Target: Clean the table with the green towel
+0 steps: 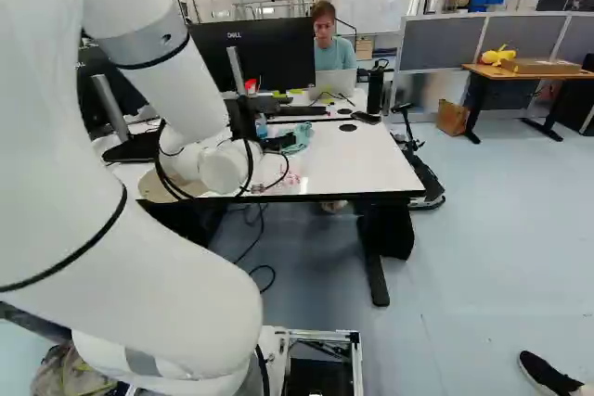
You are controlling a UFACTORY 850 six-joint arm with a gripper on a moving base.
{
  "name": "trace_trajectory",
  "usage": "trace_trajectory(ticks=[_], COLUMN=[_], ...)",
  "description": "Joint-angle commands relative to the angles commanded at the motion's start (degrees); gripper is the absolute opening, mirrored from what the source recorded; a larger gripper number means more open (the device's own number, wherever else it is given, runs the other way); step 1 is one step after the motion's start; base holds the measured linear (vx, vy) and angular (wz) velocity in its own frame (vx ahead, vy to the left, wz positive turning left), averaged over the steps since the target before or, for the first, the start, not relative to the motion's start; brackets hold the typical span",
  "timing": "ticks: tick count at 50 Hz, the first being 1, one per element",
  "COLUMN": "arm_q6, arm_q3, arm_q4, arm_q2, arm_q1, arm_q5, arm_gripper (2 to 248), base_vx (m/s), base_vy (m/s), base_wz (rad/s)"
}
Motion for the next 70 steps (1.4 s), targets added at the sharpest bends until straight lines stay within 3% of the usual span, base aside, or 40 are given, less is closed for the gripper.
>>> trace_trajectory(ticks=[28,70], arm_q6=[0.0,0.0], arm_q3=[-8.75,-21.73], arm_q4=[0.0,0.0], arm_q2=[-8.72,-20.41], arm_q1=[1.7,0.46], arm_q5=[0.0,0.0], arm_gripper=[247,247], base_vx=[0.0,0.0], base_vy=[0.0,0.0], base_wz=[0.0,0.0])
